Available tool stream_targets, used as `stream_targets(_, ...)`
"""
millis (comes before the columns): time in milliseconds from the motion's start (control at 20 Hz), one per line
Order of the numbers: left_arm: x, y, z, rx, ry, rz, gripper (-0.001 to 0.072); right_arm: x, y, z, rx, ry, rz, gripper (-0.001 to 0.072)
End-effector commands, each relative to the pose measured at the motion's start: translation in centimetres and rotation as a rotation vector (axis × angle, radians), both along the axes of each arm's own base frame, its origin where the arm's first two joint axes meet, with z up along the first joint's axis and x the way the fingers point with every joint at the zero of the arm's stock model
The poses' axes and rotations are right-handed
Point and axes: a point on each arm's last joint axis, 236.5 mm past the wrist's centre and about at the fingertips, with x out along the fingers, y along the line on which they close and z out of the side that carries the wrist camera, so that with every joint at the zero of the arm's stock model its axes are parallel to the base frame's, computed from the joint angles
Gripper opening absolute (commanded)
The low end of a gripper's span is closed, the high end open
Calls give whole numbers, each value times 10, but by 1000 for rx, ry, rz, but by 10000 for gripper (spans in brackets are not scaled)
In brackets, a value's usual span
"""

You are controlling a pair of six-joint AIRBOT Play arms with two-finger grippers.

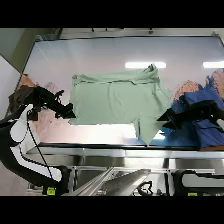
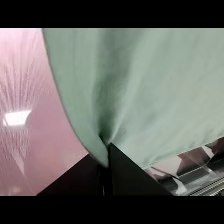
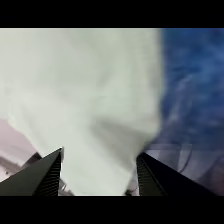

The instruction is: Fold the shirts.

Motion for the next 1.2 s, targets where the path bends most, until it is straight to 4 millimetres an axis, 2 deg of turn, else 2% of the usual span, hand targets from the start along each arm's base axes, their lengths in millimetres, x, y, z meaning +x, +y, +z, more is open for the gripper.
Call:
stream_targets(0, 5, 1, 5, 5, -24, -3, 17, -8, 18, -23, 13, 28, 37, 460)
stream_targets(100, 13, 3, 10, 9, -47, -3, 16, -4, 18, -16, 16, -3, 45, 365)
stream_targets(150, 18, 3, 13, 10, -59, -5, 16, -3, 18, -11, 17, -27, 60, 159)
stream_targets(200, 22, 5, 17, 16, -70, -9, 15, -1, 17, -6, 13, -45, 61, 55)
stream_targets(250, 26, 6, 22, 22, -77, -5, 15, 2, 16, -1, 4, -65, 63, 17)
stream_targets(350, 26, 13, 30, 58, -74, 8, 13, -5, 1, 1, -75, -60, 84, 16)
stream_targets(400, 13, 26, 29, 126, -40, 6, 14, -18, -16, -3, -170, -11, 97, 16)
stream_targets(550, -54, 56, 26, 272, 103, -62, 14, -64, -69, -4, -438, 104, 107, 15)
stream_targets(650, -90, 68, 28, 331, 150, -76, 14, -79, -90, 6, -552, 89, 97, 15)
stream_targets(700, -97, 71, 33, 343, 134, -62, 14, -79, -99, 14, -598, 62, 89, 16)
stream_targets(750, -96, 71, 39, 356, 90, -47, 14, -69, -105, 25, -632, -12, 76, 15)
stream_targets(800, -89, 73, 47, 373, 30, -34, 14, -53, -103, 35, -627, -103, 65, 16)
stream_targets(850, -73, 74, 59, 384, -46, -14, 14, -31, -90, 47, -577, -207, 64, 15)
stream_targets(950, -33, 73, 84, 390, -178, 8, 14, 29, -57, 79, -430, -432, 27, 16)
stream_targets(1050, 5, 66, 99, 377, -252, 5, 14, 85, -38, 105, -345, -590, -16, 16)
stream_targets(1150, 46, 62, 104, 391, -320, 1, 14, 125, -30, 111, -352, -650, -2, 16)
